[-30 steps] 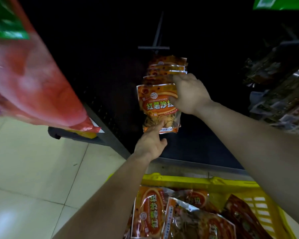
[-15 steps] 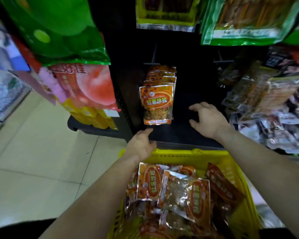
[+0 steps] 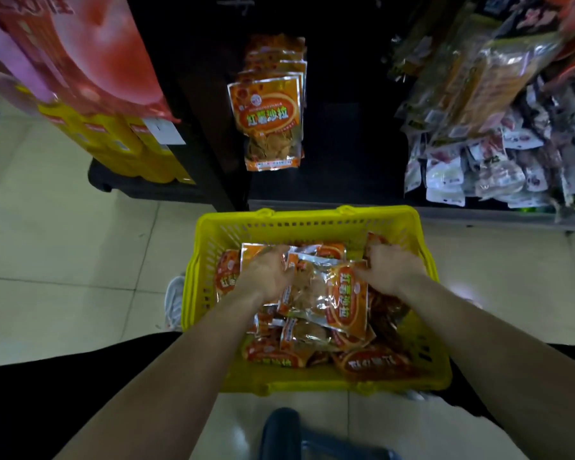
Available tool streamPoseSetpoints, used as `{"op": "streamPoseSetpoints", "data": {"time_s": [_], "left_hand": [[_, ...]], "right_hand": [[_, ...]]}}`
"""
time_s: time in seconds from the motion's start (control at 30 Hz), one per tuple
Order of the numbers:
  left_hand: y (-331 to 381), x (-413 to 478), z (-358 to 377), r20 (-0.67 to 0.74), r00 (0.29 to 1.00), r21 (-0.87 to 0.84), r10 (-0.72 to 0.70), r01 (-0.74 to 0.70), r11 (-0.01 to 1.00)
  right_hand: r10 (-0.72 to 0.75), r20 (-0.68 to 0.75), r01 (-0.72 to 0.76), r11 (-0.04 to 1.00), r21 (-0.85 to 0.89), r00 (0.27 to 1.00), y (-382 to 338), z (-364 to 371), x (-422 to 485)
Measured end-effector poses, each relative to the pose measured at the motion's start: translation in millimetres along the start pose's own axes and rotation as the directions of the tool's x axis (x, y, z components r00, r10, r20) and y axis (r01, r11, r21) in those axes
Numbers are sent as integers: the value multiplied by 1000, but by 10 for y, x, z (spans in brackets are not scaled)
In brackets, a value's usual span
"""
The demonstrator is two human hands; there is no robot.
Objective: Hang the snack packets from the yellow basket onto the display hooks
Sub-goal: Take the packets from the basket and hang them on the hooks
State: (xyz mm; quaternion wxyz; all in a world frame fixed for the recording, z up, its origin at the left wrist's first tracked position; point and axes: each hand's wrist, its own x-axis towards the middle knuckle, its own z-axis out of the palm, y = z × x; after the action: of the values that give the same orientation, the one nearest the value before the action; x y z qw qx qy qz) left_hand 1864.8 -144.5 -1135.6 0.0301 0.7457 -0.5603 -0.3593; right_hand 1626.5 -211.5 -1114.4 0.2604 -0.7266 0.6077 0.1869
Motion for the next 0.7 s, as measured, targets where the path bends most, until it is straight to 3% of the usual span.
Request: {"op": "streamPoseSetpoints", "data": {"time_s": [0.13, 0.23, 0.3, 0.47, 0.53, 0.63, 0.7], "left_hand": [[-5, 52, 177, 58, 998, -41, 8, -5, 999], [66, 98, 247, 96, 993, -63, 69, -63, 996], [158, 110, 270, 89, 989, -43, 118, -114, 993], [385, 107, 179, -97, 961, 12, 260, -260, 965], [402, 107, 124, -155, 968, -8, 196, -199, 980], [331, 96, 55, -136, 991, -220, 16, -46, 975], [246, 95, 8, -162, 986, -275, -46, -1, 961]], "right_hand": [[-22, -10, 21, 996, -87, 1000, -91, 188, -17], [-192, 69, 178, 969, 169, 979, -104, 140, 24], [-269, 49, 236, 907, 349, 962, -139, 33, 47], [-388, -32, 364, 830, 423, 921, -221, -157, 40], [-331, -115, 349, 848, 400, 937, -178, -236, 6], [-107, -299, 219, 903, 371, 948, 55, -337, 2], [11, -259, 65, 956, 285, 966, 275, -327, 30]]}}
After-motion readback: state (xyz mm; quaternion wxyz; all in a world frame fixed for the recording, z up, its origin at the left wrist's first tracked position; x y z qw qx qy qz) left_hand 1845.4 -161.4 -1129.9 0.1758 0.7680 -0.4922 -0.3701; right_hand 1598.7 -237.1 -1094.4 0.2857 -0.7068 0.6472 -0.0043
